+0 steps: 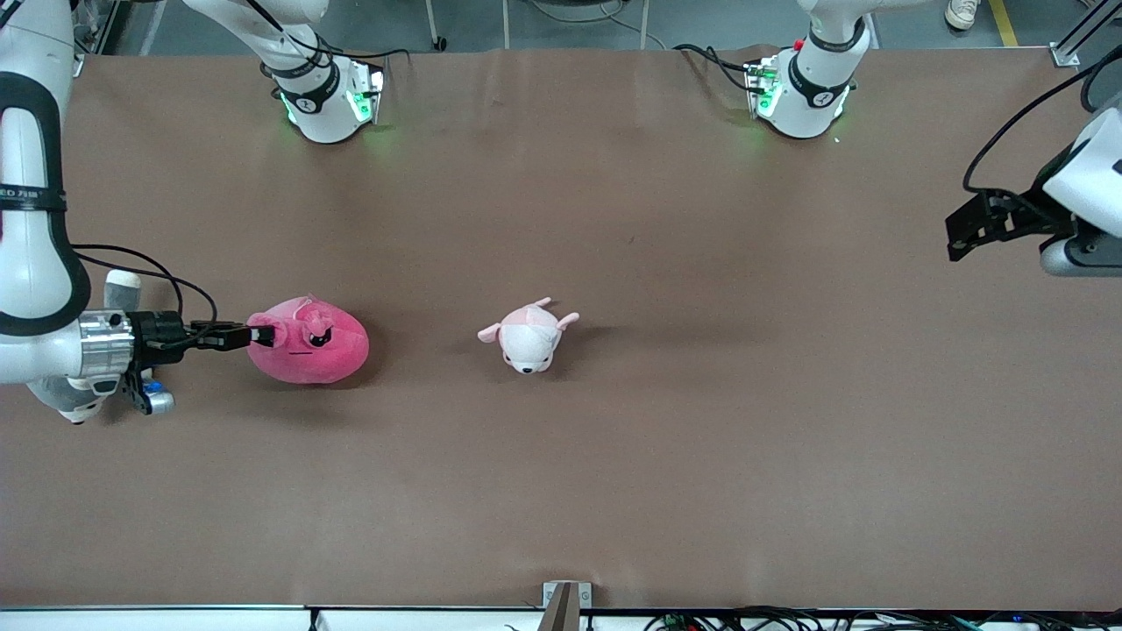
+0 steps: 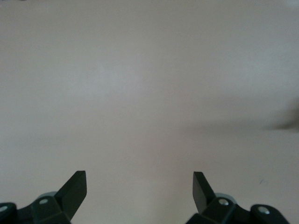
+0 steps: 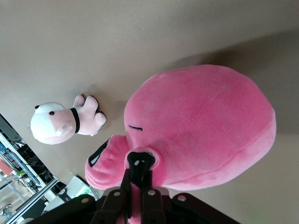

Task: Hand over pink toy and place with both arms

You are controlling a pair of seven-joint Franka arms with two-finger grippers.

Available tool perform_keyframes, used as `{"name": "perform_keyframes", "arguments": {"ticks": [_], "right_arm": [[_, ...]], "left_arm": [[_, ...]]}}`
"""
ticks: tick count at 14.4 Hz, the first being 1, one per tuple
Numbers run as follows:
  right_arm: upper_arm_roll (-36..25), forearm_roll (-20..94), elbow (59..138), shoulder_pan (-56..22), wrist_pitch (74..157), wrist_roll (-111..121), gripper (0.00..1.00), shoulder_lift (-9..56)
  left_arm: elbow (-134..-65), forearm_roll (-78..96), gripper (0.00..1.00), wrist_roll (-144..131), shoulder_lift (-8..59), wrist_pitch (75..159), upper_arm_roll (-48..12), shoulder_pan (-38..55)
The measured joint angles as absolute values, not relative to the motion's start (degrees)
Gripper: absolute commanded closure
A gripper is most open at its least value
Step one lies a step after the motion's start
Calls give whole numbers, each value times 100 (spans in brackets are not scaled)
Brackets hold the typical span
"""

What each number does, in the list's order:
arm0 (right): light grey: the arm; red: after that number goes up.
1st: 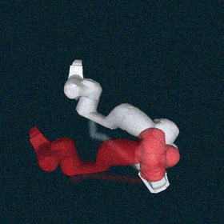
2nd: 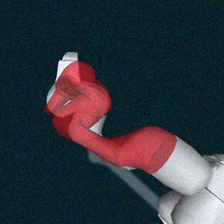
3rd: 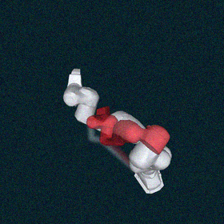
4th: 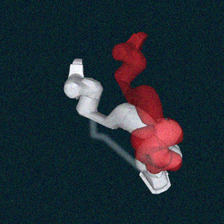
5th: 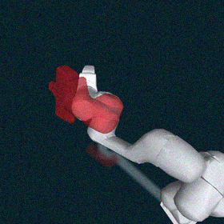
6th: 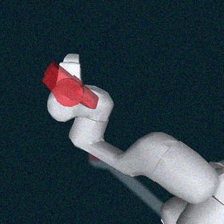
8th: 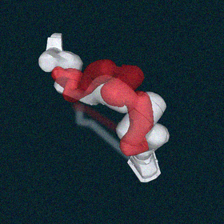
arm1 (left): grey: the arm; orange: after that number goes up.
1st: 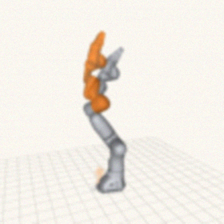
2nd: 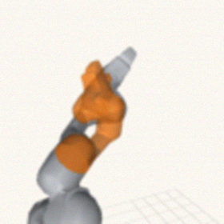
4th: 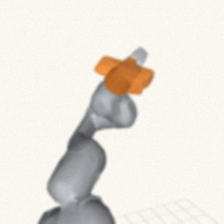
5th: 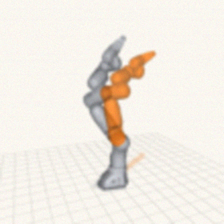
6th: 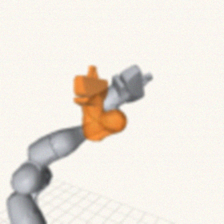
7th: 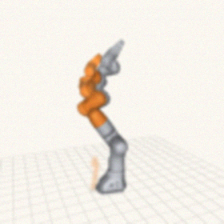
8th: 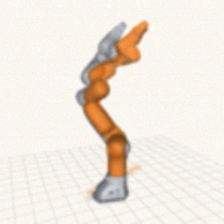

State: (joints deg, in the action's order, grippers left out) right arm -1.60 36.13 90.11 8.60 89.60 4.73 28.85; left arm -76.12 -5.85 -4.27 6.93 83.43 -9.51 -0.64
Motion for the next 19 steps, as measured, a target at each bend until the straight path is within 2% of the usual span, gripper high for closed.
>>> {"name": "perform_keyframes", "arguments": {"ticks": [2,6,12,19], "right_arm": [[-160,3718,9008,868,9030,476,100,2944],[-160,3989,8971,971,9056,555,100,3154],[-144,4196,8944,995,9037,588,100,3216],[-137,4253,8944,995,8920,588,99,3302]], "left_arm": [[-8039,-346,0,-426,358,8345,-509,215],[-8663,-251,0,-424,-132,8431,-390,252],[-8791,-241,0,-679,-170,8408,-625,301],[-8813,-192,0,-825,-178,8363,-585,192]]}}
